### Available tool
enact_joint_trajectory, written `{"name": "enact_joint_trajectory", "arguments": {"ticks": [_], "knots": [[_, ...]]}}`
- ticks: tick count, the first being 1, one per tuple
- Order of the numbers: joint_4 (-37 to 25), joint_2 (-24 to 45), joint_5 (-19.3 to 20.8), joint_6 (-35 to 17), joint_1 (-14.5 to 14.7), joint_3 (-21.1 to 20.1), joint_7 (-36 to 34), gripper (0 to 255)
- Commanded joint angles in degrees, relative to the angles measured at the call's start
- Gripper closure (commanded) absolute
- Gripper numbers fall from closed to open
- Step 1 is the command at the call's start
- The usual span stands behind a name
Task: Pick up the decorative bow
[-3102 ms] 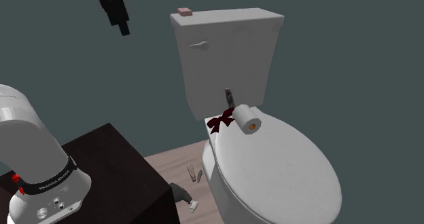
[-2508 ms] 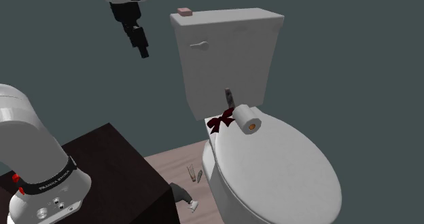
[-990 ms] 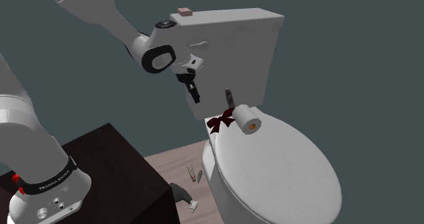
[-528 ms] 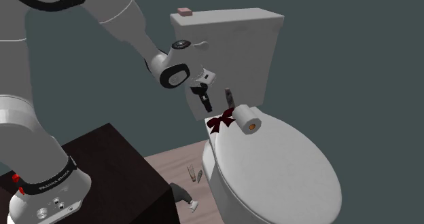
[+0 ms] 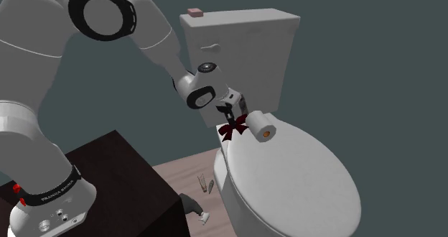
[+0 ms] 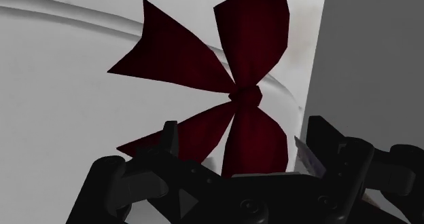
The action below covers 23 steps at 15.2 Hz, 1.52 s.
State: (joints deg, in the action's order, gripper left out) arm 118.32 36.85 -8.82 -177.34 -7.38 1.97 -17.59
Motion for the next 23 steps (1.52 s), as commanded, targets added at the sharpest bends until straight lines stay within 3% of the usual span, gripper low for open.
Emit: {"name": "enact_joint_trajectory", "arguments": {"ticks": [1, 8, 9, 18, 23], "knots": [[-1.79, 2.44, -0.11, -0.83, -0.01, -0.08, -0.20, 0], [-3.62, 6.65, -0.16, -3.26, -0.66, -0.83, 0.03, 0], [-3.53, 6.67, -0.16, -3.36, -0.70, -0.87, 0.05, 255], [-3.62, 6.65, -0.16, -3.25, -0.66, -0.83, 0.03, 255], [-1.96, 2.87, -0.13, -1.09, -0.08, -0.16, -0.16, 255]]}}
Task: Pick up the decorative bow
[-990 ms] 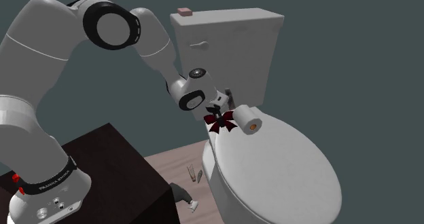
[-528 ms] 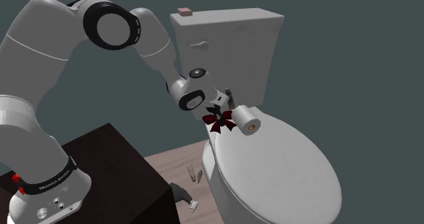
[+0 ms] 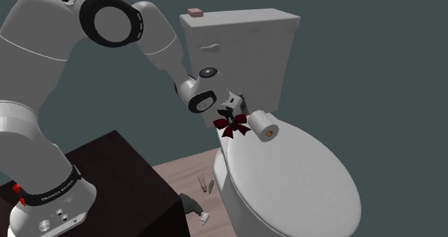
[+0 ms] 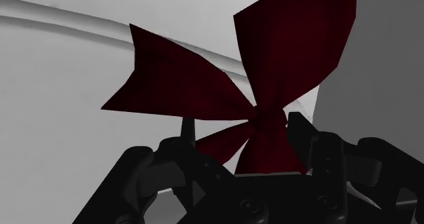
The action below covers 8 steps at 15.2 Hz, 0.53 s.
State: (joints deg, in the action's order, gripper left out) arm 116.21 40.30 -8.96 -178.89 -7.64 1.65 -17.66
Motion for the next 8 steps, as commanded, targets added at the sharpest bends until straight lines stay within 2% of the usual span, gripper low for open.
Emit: {"name": "enact_joint_trajectory", "arguments": {"ticks": [1, 8], "knots": [[0.44, -1.33, 0.02, 0.91, 0.31, 0.31, -0.14, 255], [2.16, -6.41, 0.29, 4.32, 1.31, 1.48, -0.56, 255]]}}
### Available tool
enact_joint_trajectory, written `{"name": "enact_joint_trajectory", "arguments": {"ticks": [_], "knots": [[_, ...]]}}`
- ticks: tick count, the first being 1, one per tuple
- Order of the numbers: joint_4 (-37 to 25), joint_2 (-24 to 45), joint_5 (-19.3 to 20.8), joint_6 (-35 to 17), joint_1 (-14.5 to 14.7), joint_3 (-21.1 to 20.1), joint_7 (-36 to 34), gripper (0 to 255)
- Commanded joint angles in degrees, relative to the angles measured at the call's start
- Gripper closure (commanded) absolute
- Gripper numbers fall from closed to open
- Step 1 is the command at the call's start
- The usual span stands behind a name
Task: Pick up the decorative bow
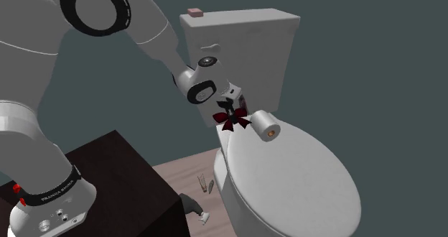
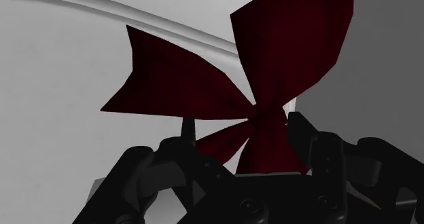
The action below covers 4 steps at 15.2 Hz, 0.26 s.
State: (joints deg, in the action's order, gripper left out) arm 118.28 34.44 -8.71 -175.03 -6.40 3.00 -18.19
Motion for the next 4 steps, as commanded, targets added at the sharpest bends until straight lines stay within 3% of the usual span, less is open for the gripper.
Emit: {"name": "enact_joint_trajectory", "arguments": {"ticks": [1, 4], "knots": [[0.29, -1.25, 0.11, 0.98, 0.22, 0.31, -0.10, 255], [0.50, -2.06, 0.19, 1.58, 0.40, 0.53, -0.19, 255]]}}
